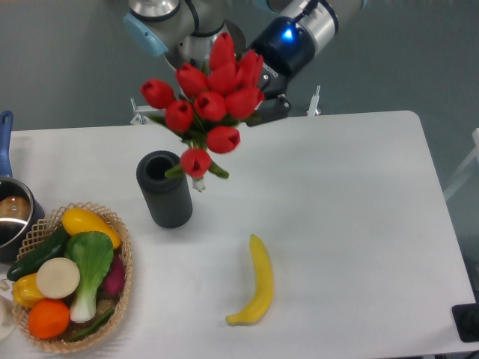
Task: Insert the flowers into the vase
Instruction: 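Lower the tulip stems into the black vase opening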
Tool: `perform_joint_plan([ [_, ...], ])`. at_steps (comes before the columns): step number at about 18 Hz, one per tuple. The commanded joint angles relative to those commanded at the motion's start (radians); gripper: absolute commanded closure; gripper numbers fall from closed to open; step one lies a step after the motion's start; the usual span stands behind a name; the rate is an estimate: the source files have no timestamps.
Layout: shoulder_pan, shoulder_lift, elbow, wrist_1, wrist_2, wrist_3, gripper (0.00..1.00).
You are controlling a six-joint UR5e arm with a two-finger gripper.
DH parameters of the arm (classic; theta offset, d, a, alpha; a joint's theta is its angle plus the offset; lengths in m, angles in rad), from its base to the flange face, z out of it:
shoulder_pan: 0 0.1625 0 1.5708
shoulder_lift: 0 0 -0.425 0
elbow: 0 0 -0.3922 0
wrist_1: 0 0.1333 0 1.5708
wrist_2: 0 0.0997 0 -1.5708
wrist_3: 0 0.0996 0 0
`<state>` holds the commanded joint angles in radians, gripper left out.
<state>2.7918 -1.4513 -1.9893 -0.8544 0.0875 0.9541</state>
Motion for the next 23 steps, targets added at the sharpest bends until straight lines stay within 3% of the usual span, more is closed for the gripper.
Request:
perform_joint_plan([
  [10,-0.002,0.135,-0.196,0.005,0.001,0.015,1.0],
  [23,-0.012,0.124,-0.282,0.008,0.021,0.163,1.0],
])
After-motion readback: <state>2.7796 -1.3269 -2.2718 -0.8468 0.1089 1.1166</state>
